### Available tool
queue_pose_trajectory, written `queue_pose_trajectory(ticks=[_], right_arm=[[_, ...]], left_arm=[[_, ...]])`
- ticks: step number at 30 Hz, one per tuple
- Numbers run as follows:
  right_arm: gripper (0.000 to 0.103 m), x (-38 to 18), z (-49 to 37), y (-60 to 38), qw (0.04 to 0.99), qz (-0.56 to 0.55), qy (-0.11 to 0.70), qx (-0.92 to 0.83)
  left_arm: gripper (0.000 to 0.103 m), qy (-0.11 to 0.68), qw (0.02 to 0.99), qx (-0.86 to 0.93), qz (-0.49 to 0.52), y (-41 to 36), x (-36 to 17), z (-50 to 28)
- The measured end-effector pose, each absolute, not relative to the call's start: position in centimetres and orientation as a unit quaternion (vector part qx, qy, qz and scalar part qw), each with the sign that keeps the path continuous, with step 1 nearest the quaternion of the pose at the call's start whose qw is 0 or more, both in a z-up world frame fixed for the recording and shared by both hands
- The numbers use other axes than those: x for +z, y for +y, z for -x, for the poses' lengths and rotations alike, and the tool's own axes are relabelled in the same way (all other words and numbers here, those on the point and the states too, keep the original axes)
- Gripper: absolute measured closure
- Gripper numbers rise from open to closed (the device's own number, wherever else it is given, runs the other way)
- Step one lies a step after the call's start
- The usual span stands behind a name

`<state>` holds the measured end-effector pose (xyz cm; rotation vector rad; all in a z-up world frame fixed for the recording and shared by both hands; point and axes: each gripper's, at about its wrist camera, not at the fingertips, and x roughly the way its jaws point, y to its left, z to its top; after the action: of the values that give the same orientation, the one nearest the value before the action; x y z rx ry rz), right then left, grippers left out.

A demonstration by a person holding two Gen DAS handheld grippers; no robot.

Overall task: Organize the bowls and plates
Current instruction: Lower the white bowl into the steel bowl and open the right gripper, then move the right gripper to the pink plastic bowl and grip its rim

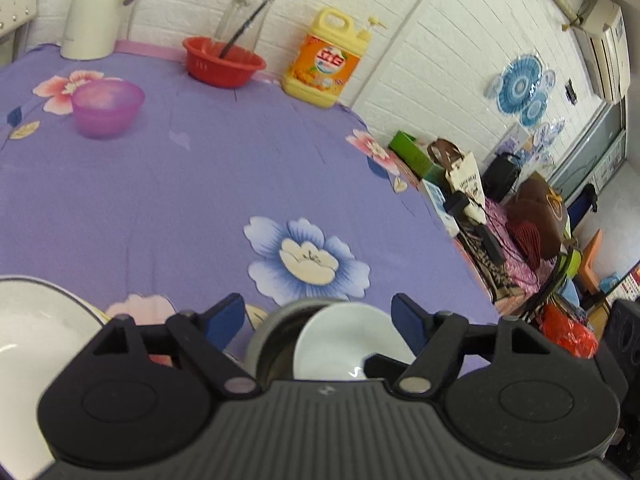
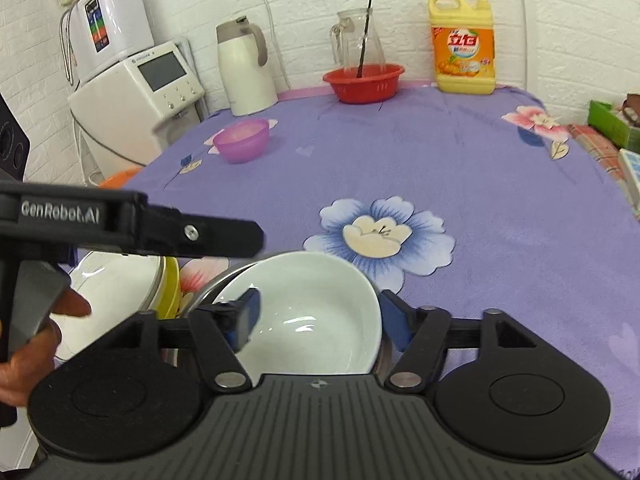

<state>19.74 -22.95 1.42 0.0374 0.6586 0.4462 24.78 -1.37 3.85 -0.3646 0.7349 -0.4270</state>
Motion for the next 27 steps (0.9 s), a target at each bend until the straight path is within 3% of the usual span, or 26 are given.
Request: queue_pose_trajectory(ticks=[6,21,27], right_arm=[[0.0,2.0,-20.0,-24.5,0.929,-0.04,0.307,0.201],[0.0,2.1,-26.7,-23.2,0.901,-0.12,0.373,0.188],[0.0,5.3,-30.2,-17.5,0.92,-0.004,0.305,0.245]], left_arm=[[0.029,0.347,0.897,-0.198,0.191,-0.1,4.0,-25.6],[0.029,0.355,0.916,-0.083,0.167,10.0,3.0,-28.9],[0.029,0.348,0.919,-0.035,0.18,15.4,3.0,-32.3]])
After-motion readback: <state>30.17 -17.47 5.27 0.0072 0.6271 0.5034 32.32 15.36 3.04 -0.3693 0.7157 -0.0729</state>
